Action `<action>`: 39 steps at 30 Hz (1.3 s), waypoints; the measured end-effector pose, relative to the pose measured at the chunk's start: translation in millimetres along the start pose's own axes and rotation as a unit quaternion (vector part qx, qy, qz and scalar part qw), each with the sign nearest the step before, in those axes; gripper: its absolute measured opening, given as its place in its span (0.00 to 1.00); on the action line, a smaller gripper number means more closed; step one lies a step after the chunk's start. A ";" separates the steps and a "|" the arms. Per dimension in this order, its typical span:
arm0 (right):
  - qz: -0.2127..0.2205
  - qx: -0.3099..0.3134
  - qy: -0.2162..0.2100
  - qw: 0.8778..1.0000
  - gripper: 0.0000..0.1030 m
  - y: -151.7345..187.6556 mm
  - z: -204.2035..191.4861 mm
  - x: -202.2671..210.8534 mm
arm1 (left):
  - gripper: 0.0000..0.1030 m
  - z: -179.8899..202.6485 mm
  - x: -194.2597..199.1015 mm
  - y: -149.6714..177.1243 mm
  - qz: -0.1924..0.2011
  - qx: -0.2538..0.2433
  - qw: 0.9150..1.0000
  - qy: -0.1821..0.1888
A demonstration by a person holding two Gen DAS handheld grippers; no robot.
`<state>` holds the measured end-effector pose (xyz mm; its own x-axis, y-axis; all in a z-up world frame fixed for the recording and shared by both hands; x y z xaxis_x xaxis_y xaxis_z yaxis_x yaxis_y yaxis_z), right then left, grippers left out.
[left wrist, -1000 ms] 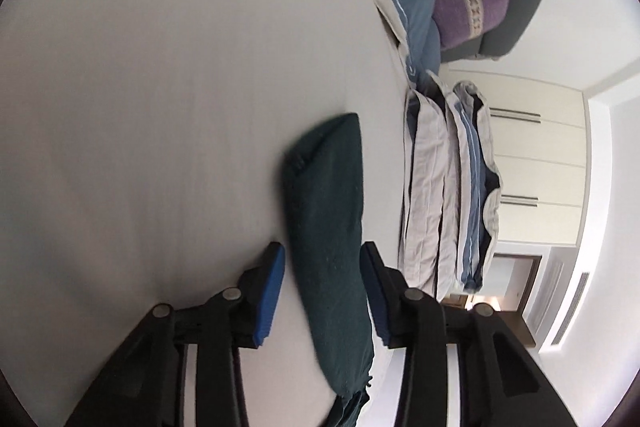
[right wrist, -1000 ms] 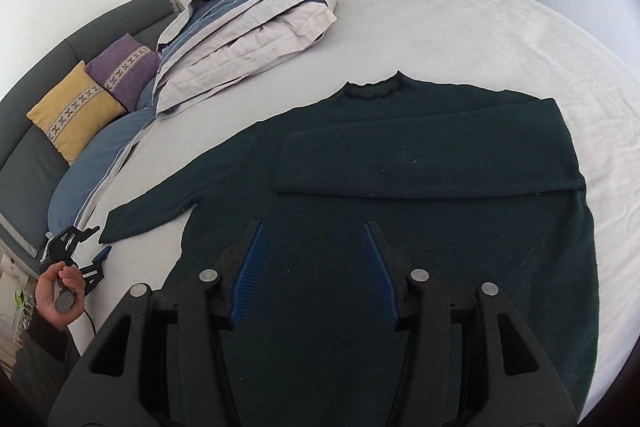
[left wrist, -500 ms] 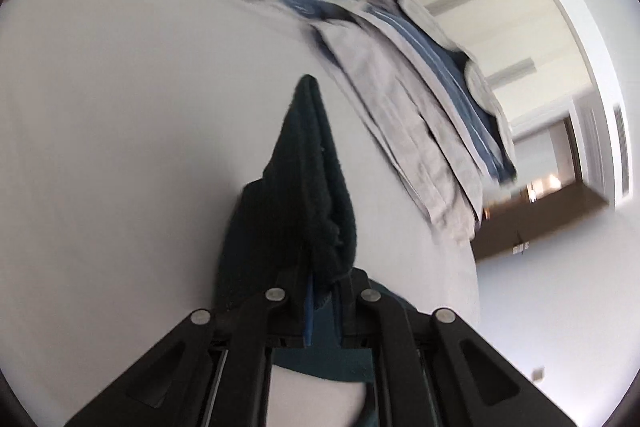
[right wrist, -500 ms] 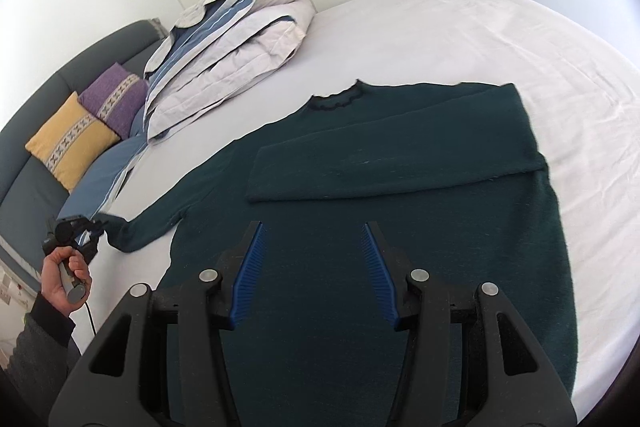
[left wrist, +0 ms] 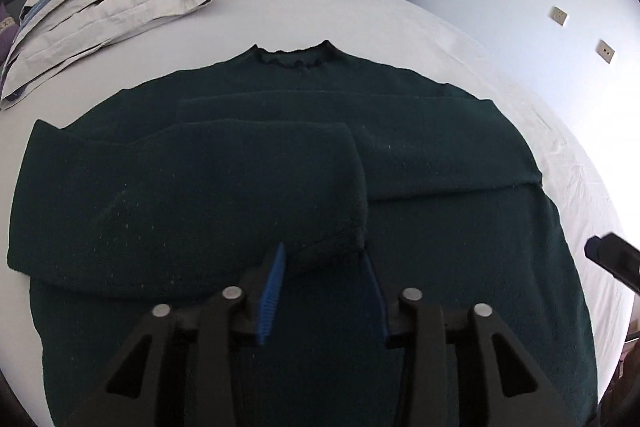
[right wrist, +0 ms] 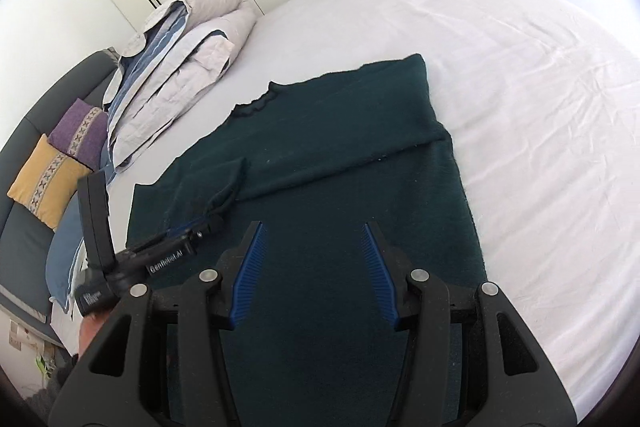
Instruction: Fold small clothes
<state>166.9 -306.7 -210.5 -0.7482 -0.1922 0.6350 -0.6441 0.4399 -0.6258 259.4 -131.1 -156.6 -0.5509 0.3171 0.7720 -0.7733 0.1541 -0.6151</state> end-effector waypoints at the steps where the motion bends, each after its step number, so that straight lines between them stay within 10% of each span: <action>1: -0.006 -0.002 -0.003 1.000 0.47 -0.4 1.5 -4.9 | 0.66 -3.8 6.0 3.5 0.005 0.005 1.000 0.003; 4: -0.023 -0.018 -0.023 0.999 0.47 -3.4 -3.9 -26.7 | 0.81 -26.5 32.0 7.2 0.027 0.035 0.999 0.021; 11: -0.091 -0.035 -0.085 0.992 0.54 -7.1 -55.5 -101.5 | 0.79 -79.3 62.4 20.3 0.038 0.064 0.997 0.001; 20: -0.143 0.003 -0.039 0.989 0.53 6.1 -106.3 -176.6 | 0.78 -138.7 96.2 22.2 0.069 0.133 0.989 0.003; 23: -0.153 0.056 -0.021 0.986 0.19 11.0 -125.6 -187.5 | 0.74 -150.3 98.5 24.2 0.072 0.152 0.986 0.007; 31: -0.082 0.122 -0.007 0.989 0.06 -33.4 -139.1 -152.4 | 0.67 -180.6 106.9 18.4 0.083 0.198 0.976 0.024; 39: -0.059 0.107 0.066 0.990 0.06 -72.8 -72.3 -145.5 | 0.51 -222.0 96.1 -7.4 0.085 0.226 0.970 0.014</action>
<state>334.1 -247.3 -224.7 -0.6471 -0.1094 0.7545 -0.7557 0.2225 -0.6159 281.9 105.9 -113.4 -0.6786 0.3275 0.6574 -0.7342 -0.3259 -0.5956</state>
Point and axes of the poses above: each gripper's, at about its wrist camera, not at the fingertips, and x roughly against the way its jaws point, z to its right, y to its underside, the point moved 8 cm from there along -x, roughly the way its jaws point, and after that the axes turned 1 degree about z, right-handed, at the moved point
